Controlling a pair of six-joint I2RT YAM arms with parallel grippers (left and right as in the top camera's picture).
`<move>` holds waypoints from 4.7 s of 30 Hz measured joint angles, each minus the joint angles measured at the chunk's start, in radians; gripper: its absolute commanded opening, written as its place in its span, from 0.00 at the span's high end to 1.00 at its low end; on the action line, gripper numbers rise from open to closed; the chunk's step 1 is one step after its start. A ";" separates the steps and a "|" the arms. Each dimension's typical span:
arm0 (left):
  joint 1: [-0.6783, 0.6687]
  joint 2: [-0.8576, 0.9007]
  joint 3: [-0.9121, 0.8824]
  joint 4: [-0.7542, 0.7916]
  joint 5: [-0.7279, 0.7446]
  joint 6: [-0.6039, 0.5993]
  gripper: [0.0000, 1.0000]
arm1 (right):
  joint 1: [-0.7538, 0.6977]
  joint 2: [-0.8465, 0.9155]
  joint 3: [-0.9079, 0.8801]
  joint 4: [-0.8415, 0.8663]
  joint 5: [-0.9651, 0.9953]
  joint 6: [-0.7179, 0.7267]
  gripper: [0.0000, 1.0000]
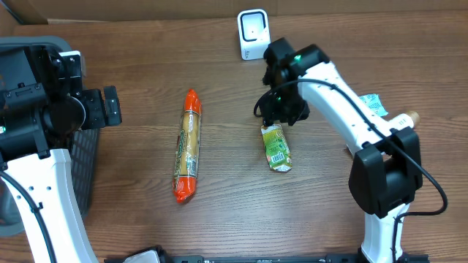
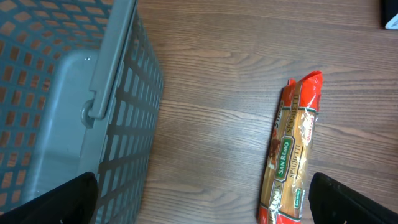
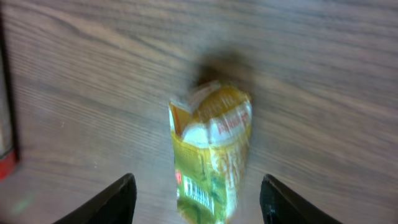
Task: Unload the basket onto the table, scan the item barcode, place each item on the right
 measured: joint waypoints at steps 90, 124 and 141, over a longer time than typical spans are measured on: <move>0.000 0.000 0.000 0.000 0.000 0.000 0.01 | 0.051 -0.022 -0.336 0.249 0.270 -0.039 0.45; 0.000 0.000 0.000 0.000 0.000 0.000 0.00 | 0.016 -0.182 -0.329 0.380 -0.087 0.800 0.08; 0.000 0.000 0.000 0.000 0.000 0.000 0.01 | 0.098 -0.075 -0.331 0.463 0.029 0.965 0.21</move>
